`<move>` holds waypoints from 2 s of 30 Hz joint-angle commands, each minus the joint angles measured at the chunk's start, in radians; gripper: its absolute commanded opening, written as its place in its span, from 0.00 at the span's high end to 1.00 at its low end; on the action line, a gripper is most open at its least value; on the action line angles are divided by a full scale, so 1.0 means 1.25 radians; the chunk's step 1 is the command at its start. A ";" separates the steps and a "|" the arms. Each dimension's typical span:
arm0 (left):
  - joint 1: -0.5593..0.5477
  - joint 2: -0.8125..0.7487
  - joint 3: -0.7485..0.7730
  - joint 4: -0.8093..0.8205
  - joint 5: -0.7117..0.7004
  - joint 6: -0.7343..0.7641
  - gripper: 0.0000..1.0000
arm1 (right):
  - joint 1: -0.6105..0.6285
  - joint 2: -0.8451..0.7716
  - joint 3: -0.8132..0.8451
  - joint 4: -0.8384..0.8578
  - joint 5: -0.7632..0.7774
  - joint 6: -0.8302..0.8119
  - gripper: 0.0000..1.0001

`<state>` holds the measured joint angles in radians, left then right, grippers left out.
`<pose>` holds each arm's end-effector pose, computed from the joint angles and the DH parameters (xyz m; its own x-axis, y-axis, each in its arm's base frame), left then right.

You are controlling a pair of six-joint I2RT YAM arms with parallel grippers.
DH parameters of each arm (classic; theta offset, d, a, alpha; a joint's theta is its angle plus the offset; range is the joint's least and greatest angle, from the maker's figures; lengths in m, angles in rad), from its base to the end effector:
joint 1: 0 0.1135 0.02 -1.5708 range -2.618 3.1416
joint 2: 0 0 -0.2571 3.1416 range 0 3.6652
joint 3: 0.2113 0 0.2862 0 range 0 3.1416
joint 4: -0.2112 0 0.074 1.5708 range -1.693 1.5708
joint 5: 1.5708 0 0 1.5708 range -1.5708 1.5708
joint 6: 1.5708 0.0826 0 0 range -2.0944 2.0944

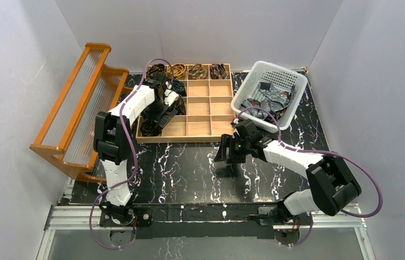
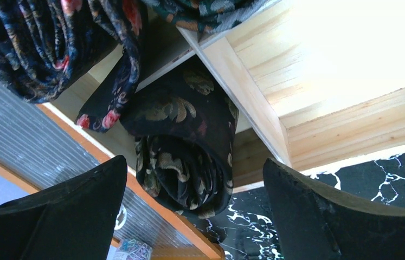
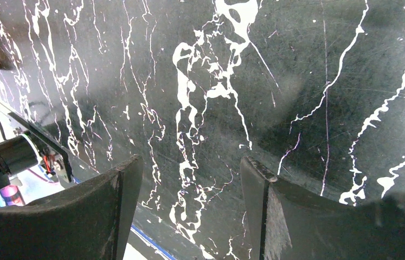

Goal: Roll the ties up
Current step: Place the tie in the storage box, then reset both arms

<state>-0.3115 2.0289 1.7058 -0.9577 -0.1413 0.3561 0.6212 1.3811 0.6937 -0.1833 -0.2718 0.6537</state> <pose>0.4440 -0.1307 0.1629 -0.7625 0.6081 -0.2211 0.5664 0.7924 0.2262 0.2513 0.2071 0.1174 -0.9201 0.0618 -0.3867 -0.1786 0.8126 0.5548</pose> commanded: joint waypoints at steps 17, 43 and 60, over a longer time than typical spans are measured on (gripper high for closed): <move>0.002 -0.258 -0.095 0.127 0.068 -0.105 0.12 | -0.004 -0.037 0.045 -0.017 0.009 -0.005 0.24; 0.003 -0.898 -0.556 0.376 0.079 -0.627 0.02 | -0.005 -0.263 0.242 -0.083 0.446 -0.145 0.01; 0.003 -0.983 -0.569 0.273 -0.046 -0.604 0.02 | -0.005 -0.185 0.343 -0.154 0.523 -0.184 0.01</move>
<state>-0.3107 0.7902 0.9424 -0.5690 -0.1371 -0.4232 0.6212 1.1450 1.0782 -0.3687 0.3798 0.4366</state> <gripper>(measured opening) 0.983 0.985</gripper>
